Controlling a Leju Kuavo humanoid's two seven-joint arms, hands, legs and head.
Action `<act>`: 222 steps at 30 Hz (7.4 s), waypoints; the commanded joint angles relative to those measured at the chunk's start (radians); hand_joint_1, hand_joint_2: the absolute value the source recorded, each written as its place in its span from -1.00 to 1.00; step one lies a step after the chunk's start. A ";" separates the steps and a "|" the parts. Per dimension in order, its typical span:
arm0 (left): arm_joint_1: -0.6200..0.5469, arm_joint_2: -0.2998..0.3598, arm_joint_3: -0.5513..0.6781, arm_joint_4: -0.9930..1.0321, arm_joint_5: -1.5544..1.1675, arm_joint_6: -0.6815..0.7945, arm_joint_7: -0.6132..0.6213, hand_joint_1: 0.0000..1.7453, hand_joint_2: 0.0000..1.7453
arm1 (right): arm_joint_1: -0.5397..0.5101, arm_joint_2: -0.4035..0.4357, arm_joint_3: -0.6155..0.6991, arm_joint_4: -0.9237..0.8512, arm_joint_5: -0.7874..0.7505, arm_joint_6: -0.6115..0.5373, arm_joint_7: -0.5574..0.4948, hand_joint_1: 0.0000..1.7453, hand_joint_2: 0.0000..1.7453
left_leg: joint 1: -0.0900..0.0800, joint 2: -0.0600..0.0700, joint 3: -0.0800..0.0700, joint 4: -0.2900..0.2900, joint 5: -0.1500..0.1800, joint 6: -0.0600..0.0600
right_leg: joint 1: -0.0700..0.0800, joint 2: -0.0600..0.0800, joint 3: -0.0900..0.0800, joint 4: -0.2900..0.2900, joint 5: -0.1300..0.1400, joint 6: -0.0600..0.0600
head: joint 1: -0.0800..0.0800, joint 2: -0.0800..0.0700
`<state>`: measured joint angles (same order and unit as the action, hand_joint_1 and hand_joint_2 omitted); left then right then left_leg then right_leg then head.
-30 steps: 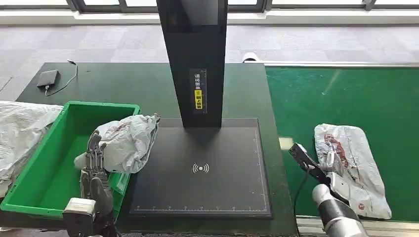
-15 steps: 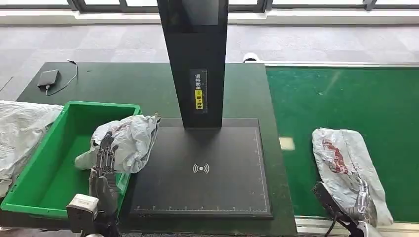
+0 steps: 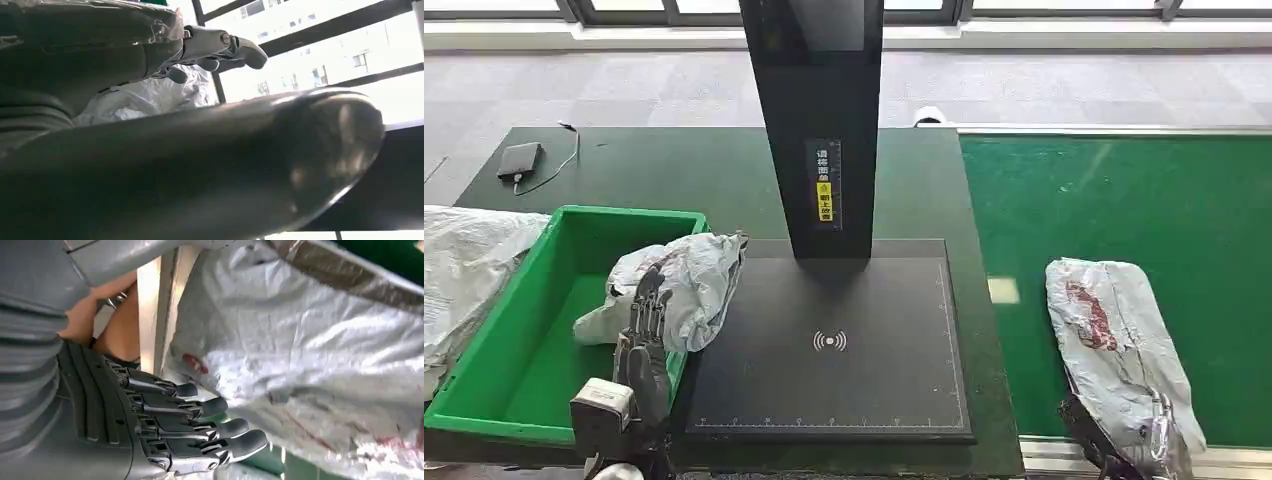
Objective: Moved the parcel from conveyor to table for the left to box.
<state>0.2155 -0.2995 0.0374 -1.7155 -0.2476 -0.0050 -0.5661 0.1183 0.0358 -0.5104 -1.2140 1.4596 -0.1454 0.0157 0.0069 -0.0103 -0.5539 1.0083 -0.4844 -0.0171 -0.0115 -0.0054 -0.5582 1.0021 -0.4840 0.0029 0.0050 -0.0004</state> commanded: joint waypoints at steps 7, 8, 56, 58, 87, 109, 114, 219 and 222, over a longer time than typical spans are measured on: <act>-0.069 0.062 -0.020 0.165 -0.007 0.012 0.004 -1.00 -1.00 | -0.100 -0.040 0.042 0.346 -0.012 0.010 0.014 -1.00 1.00 | 0.000 0.002 0.003 -0.003 0.002 0.001 | 0.001 0.001 0.003 -0.004 0.002 0.000 | 0.000 0.000; -0.076 0.068 -0.031 0.177 -0.007 0.014 0.006 -1.00 -1.00 | -0.100 -0.046 0.048 0.368 -0.008 0.012 0.007 -1.00 1.00 | 0.001 0.001 0.003 -0.002 0.002 0.001 | 0.001 0.001 0.003 -0.003 0.002 0.000 | 0.000 0.000; -0.029 0.023 0.022 0.080 0.041 0.059 -0.077 -1.00 -1.00 | 0.238 0.252 0.446 -0.860 -0.690 -0.553 -0.714 1.00 1.00 | 0.001 0.006 0.003 0.000 -0.001 0.001 | 0.001 0.006 0.002 -0.001 0.002 0.000 | 0.000 0.000; -0.029 0.023 0.022 0.080 0.041 0.059 -0.077 -1.00 -1.00 | 0.238 0.252 0.446 -0.860 -0.690 -0.553 -0.714 1.00 1.00 | 0.000 0.006 0.003 0.000 -0.001 0.001 | 0.000 0.006 0.003 -0.001 0.001 0.000 | 0.000 0.000; -0.013 0.028 -0.026 0.116 -0.002 0.081 -0.075 -1.00 -1.00 | -0.221 0.141 0.586 0.348 -0.644 -0.350 -0.489 0.84 1.00 | 0.002 0.005 0.004 -0.001 0.001 0.000 | 0.002 0.006 0.003 -0.002 0.003 -0.001 | 0.000 0.000; -0.013 0.030 -0.024 0.114 0.043 0.064 -0.060 -1.00 -1.00 | -0.182 0.145 0.598 0.241 -0.677 -0.310 -0.533 -1.00 1.00 | 0.002 0.005 0.003 -0.001 0.001 0.000 | 0.002 0.006 0.002 -0.001 0.003 -0.001 | 0.000 0.000; -0.016 0.030 -0.022 0.107 0.048 0.067 -0.065 -1.00 -1.00 | -0.066 0.127 0.682 -0.019 -0.714 -0.257 -0.553 -1.00 1.00 | 0.002 0.004 0.002 -0.001 0.002 0.000 | 0.002 0.004 0.002 -0.002 0.003 -0.001 | 0.000 0.000; -0.313 0.035 -0.516 0.618 -0.849 0.479 0.275 1.00 1.00 | -0.040 0.163 0.740 -0.382 -0.913 0.128 -0.680 -1.00 1.00 | 0.001 0.007 0.003 0.000 0.003 0.001 | 0.000 0.008 0.002 -0.001 0.006 0.002 | 0.000 0.000; -0.256 0.060 -0.514 0.463 -0.837 0.437 0.278 1.00 1.00 | -0.038 0.163 0.738 -0.382 -0.913 0.128 -0.680 -1.00 1.00 | 0.001 0.009 0.003 0.001 0.002 0.001 | 0.000 0.010 0.002 -0.001 0.006 0.002 | 0.000 0.000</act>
<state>-0.1720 -0.2857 -0.4929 -0.9053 -1.1067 0.4477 -0.2811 0.1044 0.1850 0.2934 -1.6068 0.5447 -0.0229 -0.6679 0.0083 -0.0048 -0.5496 1.0089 -0.4827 -0.0164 -0.0113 0.0016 -0.5539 1.0012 -0.4790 0.0049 0.0050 0.0000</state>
